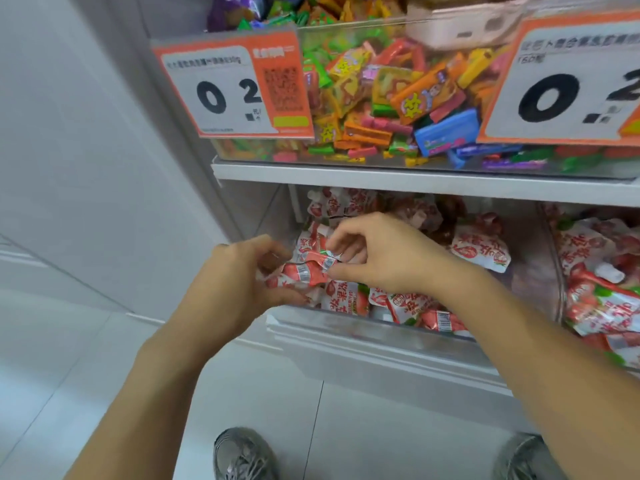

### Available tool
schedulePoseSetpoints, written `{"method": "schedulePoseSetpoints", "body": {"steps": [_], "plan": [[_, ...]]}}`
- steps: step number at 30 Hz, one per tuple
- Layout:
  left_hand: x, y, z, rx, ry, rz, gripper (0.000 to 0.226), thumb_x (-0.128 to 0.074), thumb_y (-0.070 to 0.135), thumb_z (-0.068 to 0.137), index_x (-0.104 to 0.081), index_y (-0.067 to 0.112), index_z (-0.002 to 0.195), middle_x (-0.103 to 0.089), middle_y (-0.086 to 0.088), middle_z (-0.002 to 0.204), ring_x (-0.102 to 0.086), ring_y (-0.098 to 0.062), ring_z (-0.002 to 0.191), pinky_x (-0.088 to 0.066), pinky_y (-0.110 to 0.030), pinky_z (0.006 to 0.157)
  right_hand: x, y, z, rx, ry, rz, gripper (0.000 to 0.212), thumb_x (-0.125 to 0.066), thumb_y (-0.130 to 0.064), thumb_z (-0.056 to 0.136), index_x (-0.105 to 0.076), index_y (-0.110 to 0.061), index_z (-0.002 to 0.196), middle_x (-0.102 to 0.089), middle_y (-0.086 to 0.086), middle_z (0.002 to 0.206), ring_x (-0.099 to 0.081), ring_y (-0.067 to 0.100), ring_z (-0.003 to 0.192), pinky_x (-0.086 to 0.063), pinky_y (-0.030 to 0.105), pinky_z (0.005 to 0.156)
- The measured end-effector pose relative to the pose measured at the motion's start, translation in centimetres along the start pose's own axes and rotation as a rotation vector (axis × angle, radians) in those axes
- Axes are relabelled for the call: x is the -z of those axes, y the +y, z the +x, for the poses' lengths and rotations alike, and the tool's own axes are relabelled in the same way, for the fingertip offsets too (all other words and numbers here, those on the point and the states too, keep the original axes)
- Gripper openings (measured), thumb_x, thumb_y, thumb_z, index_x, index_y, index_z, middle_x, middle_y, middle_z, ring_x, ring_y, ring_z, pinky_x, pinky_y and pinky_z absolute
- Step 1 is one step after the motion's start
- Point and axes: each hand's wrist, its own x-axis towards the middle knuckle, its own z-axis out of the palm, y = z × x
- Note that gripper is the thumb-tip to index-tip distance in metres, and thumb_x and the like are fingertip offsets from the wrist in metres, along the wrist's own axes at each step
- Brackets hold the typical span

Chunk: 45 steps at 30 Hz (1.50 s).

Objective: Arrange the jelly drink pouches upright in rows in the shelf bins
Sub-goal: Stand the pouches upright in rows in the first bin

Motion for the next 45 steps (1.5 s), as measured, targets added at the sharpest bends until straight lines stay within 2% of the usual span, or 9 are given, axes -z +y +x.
{"method": "schedulePoseSetpoints", "body": {"steps": [6,13,18,24,29,35,39,42,45], "plan": [[1.8,-3.0,-2.6,-0.171,-0.008,0.090,0.030,-0.080,0.022,0.075,-0.072,0.036,0.100,-0.066,0.020,0.094,-0.058,-0.005,0.086,-0.053,-0.029,0.075,-3.4,-0.7,2.9,0.152,-0.127,-0.195,0.038,-0.076,-0.036,0.082,-0.066,-0.027,0.118,-0.062,-0.014,0.102,-0.056,0.006,0.093,-0.045,0.023,0.077],[1.9,-5.0,-3.2,-0.174,0.067,-0.038,0.033,-0.078,0.021,0.076,-0.072,0.035,0.105,-0.067,0.022,0.099,-0.061,-0.002,0.088,-0.052,-0.022,0.082,-6.5,0.0,5.2,0.251,-0.131,-0.548,0.026,-0.065,-0.054,0.085,-0.073,-0.035,0.100,-0.034,-0.009,0.086,-0.043,0.012,0.082,-0.023,0.026,0.052],[1.9,-5.1,-3.0,-0.078,0.096,-0.151,0.033,-0.070,0.038,0.076,-0.070,0.035,0.109,-0.067,0.019,0.095,-0.063,0.000,0.088,-0.042,-0.004,0.078,-5.8,0.9,4.9,0.239,-0.169,-0.481,0.022,-0.075,-0.042,0.080,-0.077,-0.029,0.097,-0.042,-0.007,0.096,-0.042,0.012,0.092,-0.047,0.035,0.071],[1.7,-4.6,-2.5,0.016,0.173,-0.248,0.028,-0.081,0.024,0.073,-0.072,0.031,0.098,-0.070,0.024,0.081,-0.063,0.009,0.078,-0.043,0.000,0.067,-4.1,2.4,4.0,0.229,-0.147,-0.349,0.003,-0.073,-0.028,0.084,-0.076,-0.028,0.082,-0.053,-0.013,0.099,-0.048,0.008,0.095,-0.046,0.031,0.081],[1.4,-2.5,-2.4,-0.024,0.327,-0.219,0.018,-0.079,0.044,0.066,-0.064,0.048,0.075,-0.068,0.015,0.070,-0.055,-0.012,0.062,-0.044,-0.017,0.053,-1.4,3.0,2.9,0.092,-0.125,-0.182,0.006,-0.072,-0.030,0.087,-0.072,-0.031,0.081,-0.071,-0.016,0.095,-0.063,0.000,0.081,-0.051,0.030,0.075],[0.0,-1.3,-1.1,-0.088,0.305,-0.151,0.029,-0.077,0.046,0.064,-0.075,0.026,0.084,-0.059,0.016,0.067,-0.056,-0.004,0.064,-0.038,-0.009,0.056,2.3,3.5,-0.1,-0.038,-0.251,-0.214,0.009,-0.083,-0.031,0.077,-0.074,-0.028,0.077,-0.071,-0.020,0.073,-0.065,-0.006,0.069,-0.056,0.023,0.068],[-0.6,-0.4,-0.7,-0.139,0.210,-0.098,0.024,-0.080,0.037,0.067,-0.077,0.021,0.086,-0.066,0.014,0.071,-0.060,-0.008,0.068,-0.048,-0.021,0.063,0.9,1.2,1.0,0.072,-0.017,-0.210,0.022,-0.077,-0.044,0.079,-0.069,-0.030,0.094,-0.066,-0.018,0.089,-0.060,-0.004,0.081,-0.049,0.020,0.069],[-1.1,-0.5,-0.6,-0.130,0.175,-0.075,0.023,-0.082,0.038,0.067,-0.076,0.022,0.083,-0.071,0.010,0.073,-0.060,-0.007,0.069,-0.045,-0.017,0.060,-1.8,0.9,2.5,0.147,-0.180,-0.250,0.036,-0.081,-0.046,0.074,-0.067,-0.027,0.102,-0.061,-0.020,0.088,-0.057,-0.005,0.076,-0.044,0.017,0.066],[-1.6,-0.5,-0.7,-0.086,0.179,0.037,0.021,-0.080,0.043,0.071,-0.074,0.025,0.081,-0.069,0.009,0.071,-0.061,-0.012,0.069,-0.050,-0.031,0.062,-3.3,2.3,2.9,0.146,-0.292,-0.315,0.032,-0.073,-0.049,0.081,-0.075,-0.027,0.104,-0.071,-0.017,0.085,-0.063,0.000,0.075,-0.051,0.022,0.065]]}}
